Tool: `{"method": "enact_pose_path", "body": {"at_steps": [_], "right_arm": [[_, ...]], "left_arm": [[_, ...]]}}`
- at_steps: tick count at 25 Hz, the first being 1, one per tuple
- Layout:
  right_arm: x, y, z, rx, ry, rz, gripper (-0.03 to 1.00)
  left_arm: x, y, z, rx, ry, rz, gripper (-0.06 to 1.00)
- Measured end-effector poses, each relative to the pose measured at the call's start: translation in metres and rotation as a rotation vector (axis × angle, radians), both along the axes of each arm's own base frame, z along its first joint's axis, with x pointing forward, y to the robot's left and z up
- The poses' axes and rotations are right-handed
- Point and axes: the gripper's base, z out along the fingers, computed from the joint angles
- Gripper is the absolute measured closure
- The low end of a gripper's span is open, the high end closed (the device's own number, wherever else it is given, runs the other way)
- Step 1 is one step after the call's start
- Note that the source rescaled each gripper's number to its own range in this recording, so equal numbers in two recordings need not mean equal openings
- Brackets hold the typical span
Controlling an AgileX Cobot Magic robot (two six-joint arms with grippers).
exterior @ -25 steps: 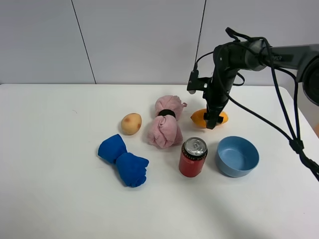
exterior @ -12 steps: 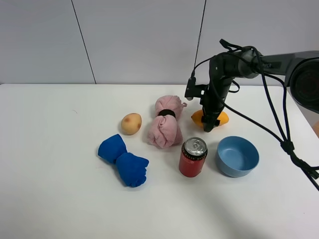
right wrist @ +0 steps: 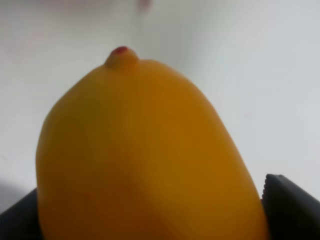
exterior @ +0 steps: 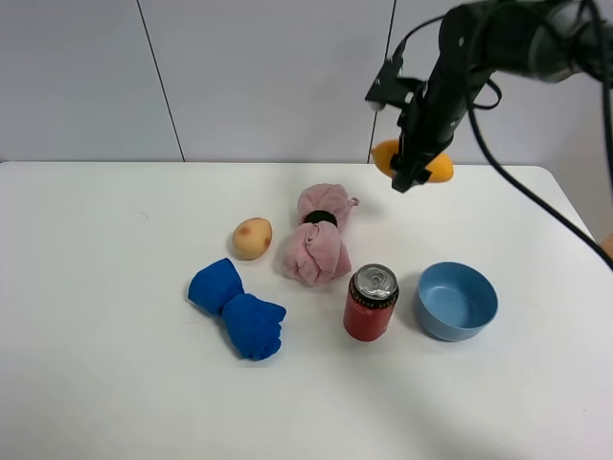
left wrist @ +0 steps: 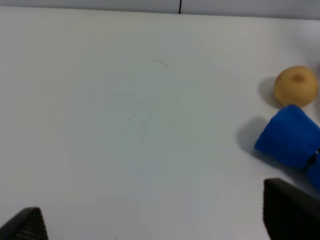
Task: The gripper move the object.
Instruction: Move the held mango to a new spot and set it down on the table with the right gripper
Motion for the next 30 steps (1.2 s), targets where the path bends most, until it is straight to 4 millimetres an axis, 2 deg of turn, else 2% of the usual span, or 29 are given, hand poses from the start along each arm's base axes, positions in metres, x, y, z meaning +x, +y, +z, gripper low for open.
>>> {"method": "enact_pose_path", "body": {"at_steps": [2, 6, 9, 11, 16, 23, 27, 30], "right_arm": [[-0.018, 0.027, 0.023, 0.081, -0.042, 0.037, 0.97], [-0.049, 0.094, 0.036, 0.18, -0.041, 0.146, 0.97], [-0.07, 0.149, 0.031, 0.233, -0.038, 0.221, 0.97], [-0.082, 0.179, 0.026, 0.261, -0.03, 0.254, 0.97], [-0.111, 0.239, 0.0, 0.28, 0.026, 0.339, 0.97], [-0.154, 0.288, -0.059, 0.212, 0.123, 0.448, 0.97], [-0.173, 0.305, -0.083, 0.189, 0.147, 0.495, 0.97], [-0.179, 0.312, -0.095, 0.191, 0.142, 0.515, 0.97]], "left_arm": [[0.0, 0.0, 0.0, 0.0, 0.0, 0.0, -0.06], [0.0, 0.0, 0.0, 0.0, 0.0, 0.0, -0.06], [0.0, 0.0, 0.0, 0.0, 0.0, 0.0, -0.06], [0.0, 0.0, 0.0, 0.0, 0.0, 0.0, -0.06], [0.0, 0.0, 0.0, 0.0, 0.0, 0.0, -0.06], [0.0, 0.0, 0.0, 0.0, 0.0, 0.0, -0.06], [0.0, 0.0, 0.0, 0.0, 0.0, 0.0, -0.06], [0.0, 0.0, 0.0, 0.0, 0.0, 0.0, -0.06]]}}
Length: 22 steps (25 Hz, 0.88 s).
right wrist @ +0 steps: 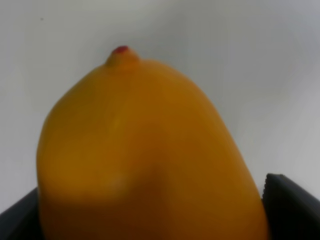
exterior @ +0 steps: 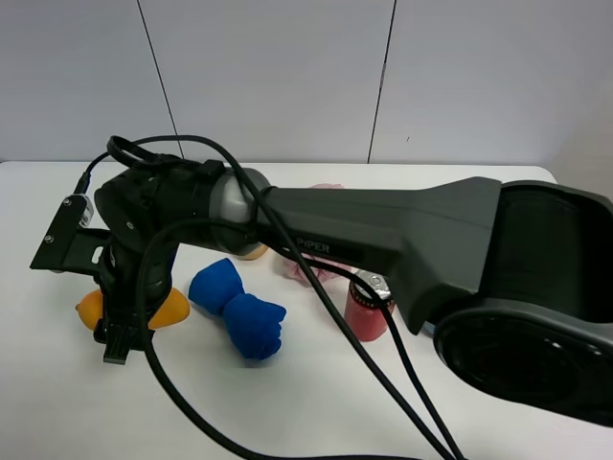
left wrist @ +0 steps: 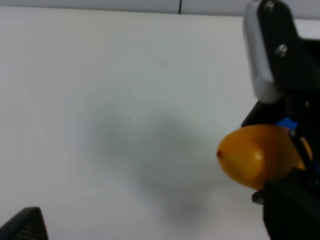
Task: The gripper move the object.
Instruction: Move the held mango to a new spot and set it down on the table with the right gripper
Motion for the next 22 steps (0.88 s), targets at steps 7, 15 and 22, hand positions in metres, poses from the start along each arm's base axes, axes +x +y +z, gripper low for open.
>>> {"method": "enact_pose_path", "body": {"at_steps": [7, 15, 22], "right_arm": [[0.002, 0.006, -0.034, -0.019, 0.008, -0.002, 0.97], [0.002, 0.006, -0.062, -0.07, 0.035, -0.003, 0.97], [0.002, 0.005, -0.063, -0.073, 0.037, -0.003, 0.97]], "left_arm": [[0.0, 0.0, 0.0, 0.0, 0.0, 0.0, -0.06], [0.0, 0.0, 0.0, 0.0, 0.0, 0.0, -0.06], [0.0, 0.0, 0.0, 0.0, 0.0, 0.0, -0.06]]}}
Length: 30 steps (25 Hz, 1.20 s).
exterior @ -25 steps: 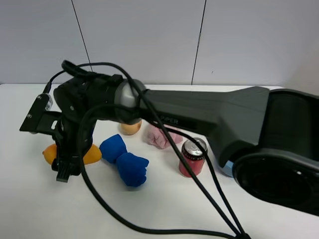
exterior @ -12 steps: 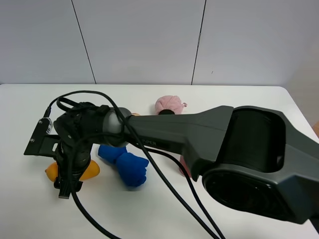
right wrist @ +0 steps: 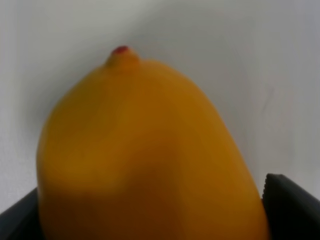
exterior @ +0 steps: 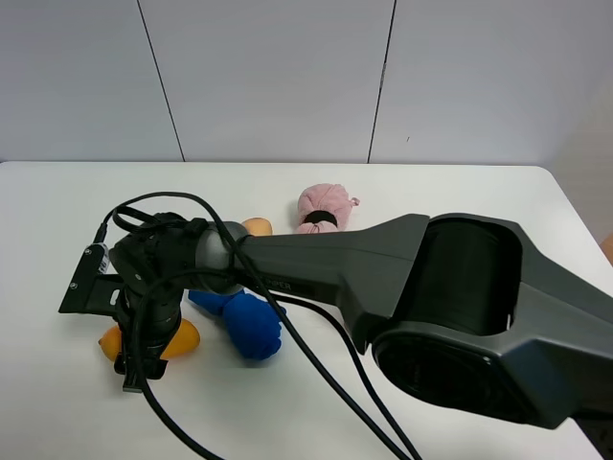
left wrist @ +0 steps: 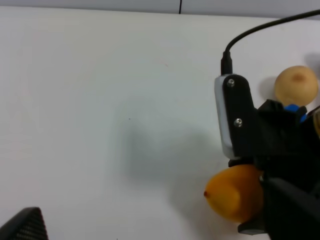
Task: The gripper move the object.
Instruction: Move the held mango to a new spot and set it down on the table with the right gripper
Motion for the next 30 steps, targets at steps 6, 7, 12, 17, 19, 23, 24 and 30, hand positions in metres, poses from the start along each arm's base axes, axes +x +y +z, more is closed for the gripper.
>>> {"method": "enact_pose_path", "body": {"at_steps": [6, 7, 12, 17, 19, 23, 24, 30], "right_arm": [[0.0, 0.0, 0.0, 0.0, -0.004, 0.009, 0.97], [0.0, 0.0, 0.0, 0.0, -0.005, 0.01, 0.97], [0.001, 0.001, 0.001, 0.011, -0.024, 0.016, 0.97], [0.003, 0.002, 0.001, 0.025, -0.039, 0.017, 0.97], [0.003, 0.003, 0.002, 0.034, -0.045, 0.016, 0.93], [0.004, 0.004, 0.004, 0.049, -0.054, 0.01, 0.57], [0.005, 0.004, 0.006, 0.054, -0.063, 0.009, 0.48], [0.01, 0.002, 0.023, 0.062, -0.125, -0.025, 0.31]], "left_arm": [[0.0, 0.0, 0.0, 0.0, 0.0, 0.0, -0.06], [0.0, 0.0, 0.0, 0.0, 0.0, 0.0, -0.06], [0.0, 0.0, 0.0, 0.0, 0.0, 0.0, -0.06], [0.0, 0.0, 0.0, 0.0, 0.0, 0.0, -0.06], [0.0, 0.0, 0.0, 0.0, 0.0, 0.0, -0.06], [0.0, 0.0, 0.0, 0.0, 0.0, 0.0, -0.06], [0.0, 0.0, 0.0, 0.0, 0.0, 0.0, -0.06], [0.0, 0.0, 0.0, 0.0, 0.0, 0.0, -0.06]]}}
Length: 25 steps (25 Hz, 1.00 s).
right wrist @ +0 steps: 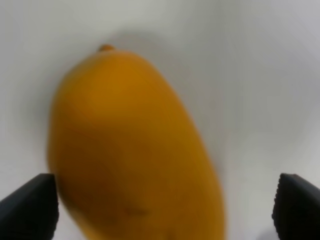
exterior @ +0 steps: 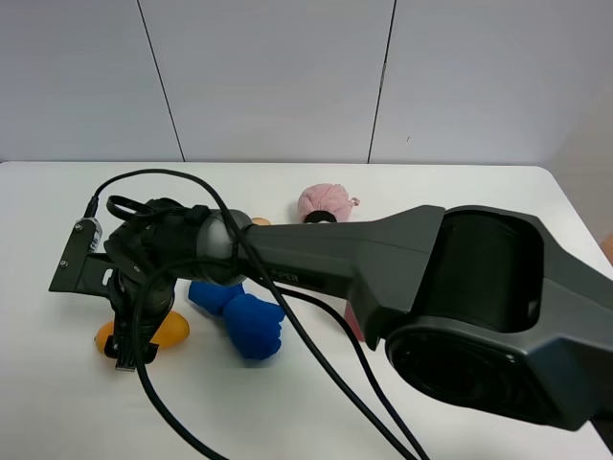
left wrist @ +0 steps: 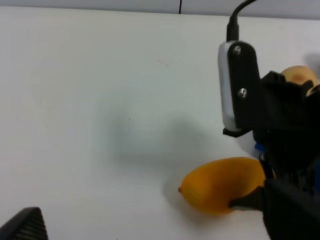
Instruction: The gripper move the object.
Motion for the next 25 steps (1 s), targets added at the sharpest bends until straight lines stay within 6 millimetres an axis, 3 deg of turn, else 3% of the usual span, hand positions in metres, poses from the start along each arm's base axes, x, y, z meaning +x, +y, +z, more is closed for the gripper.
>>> {"method": "enact_pose_path", "body": {"at_steps": [3, 5, 7, 11, 14, 17, 21, 25], "right_arm": [[0.003, -0.003, 0.018, 0.004, -0.05, -0.021, 0.31], [0.005, -0.007, 0.043, 0.029, -0.093, -0.041, 0.31], [0.005, -0.012, 0.073, 0.066, -0.131, -0.072, 0.31], [0.009, -0.039, 0.155, 0.187, -0.221, -0.159, 0.3], [0.018, -0.078, 0.218, 0.273, -0.294, -0.268, 0.3], [0.029, -0.133, 0.279, 0.345, -0.394, -0.401, 0.3], [0.03, -0.209, 0.339, 0.35, -0.535, -0.575, 0.3], [0.012, -0.286, 0.383, 0.285, -0.659, -0.755, 0.3]], "left_arm": [[0.0, 0.0, 0.0, 0.0, 0.0, 0.0, -0.06], [0.0, 0.0, 0.0, 0.0, 0.0, 0.0, -0.06], [0.0, 0.0, 0.0, 0.0, 0.0, 0.0, -0.06], [0.0, 0.0, 0.0, 0.0, 0.0, 0.0, -0.06], [0.0, 0.0, 0.0, 0.0, 0.0, 0.0, -0.06], [0.0, 0.0, 0.0, 0.0, 0.0, 0.0, -0.06], [0.0, 0.0, 0.0, 0.0, 0.0, 0.0, -0.06], [0.0, 0.0, 0.0, 0.0, 0.0, 0.0, -0.06]]}}
